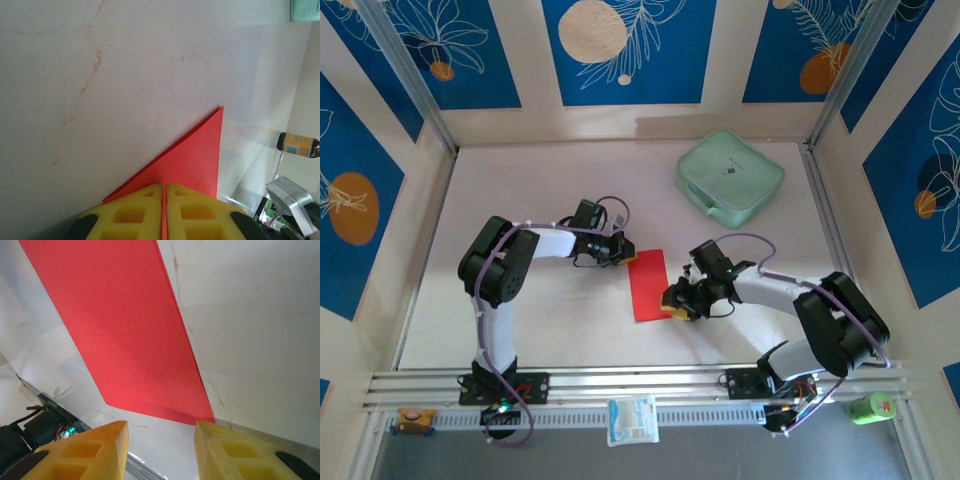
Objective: Fold a paper plane with a square sheet of paper (pick it up from the middle)
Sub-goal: Fold the triangle a second time at the center of the table.
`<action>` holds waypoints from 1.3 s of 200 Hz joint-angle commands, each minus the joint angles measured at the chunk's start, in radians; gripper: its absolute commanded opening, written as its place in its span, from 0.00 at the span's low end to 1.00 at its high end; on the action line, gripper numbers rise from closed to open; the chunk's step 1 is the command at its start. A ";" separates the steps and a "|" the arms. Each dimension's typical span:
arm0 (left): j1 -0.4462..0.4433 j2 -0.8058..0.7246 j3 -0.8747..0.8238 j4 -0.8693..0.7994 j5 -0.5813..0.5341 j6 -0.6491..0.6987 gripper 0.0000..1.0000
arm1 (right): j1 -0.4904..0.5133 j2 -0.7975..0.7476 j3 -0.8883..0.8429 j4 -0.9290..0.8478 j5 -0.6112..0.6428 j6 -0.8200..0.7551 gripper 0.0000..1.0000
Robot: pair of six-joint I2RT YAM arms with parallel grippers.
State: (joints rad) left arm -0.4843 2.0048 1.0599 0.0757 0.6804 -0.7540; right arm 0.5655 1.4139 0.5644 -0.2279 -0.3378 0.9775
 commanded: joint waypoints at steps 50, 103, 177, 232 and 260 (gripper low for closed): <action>0.003 0.034 -0.032 -0.047 -0.026 -0.004 0.11 | -0.006 -0.014 -0.005 -0.080 0.034 0.010 0.42; 0.003 0.035 -0.036 -0.037 -0.025 -0.008 0.11 | 0.005 0.043 0.004 -0.042 0.008 0.018 0.43; 0.003 0.028 -0.036 -0.036 -0.025 -0.012 0.11 | 0.022 0.053 0.033 0.056 -0.002 0.057 0.40; 0.003 0.025 -0.035 -0.034 -0.028 -0.016 0.11 | 0.017 0.033 0.037 0.028 0.014 0.049 0.40; 0.003 0.025 -0.035 -0.032 -0.027 -0.018 0.11 | 0.019 0.033 0.039 0.007 0.017 0.046 0.40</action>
State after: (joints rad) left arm -0.4843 2.0048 1.0554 0.0879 0.6804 -0.7696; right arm 0.5808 1.4517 0.5877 -0.1974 -0.3180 1.0222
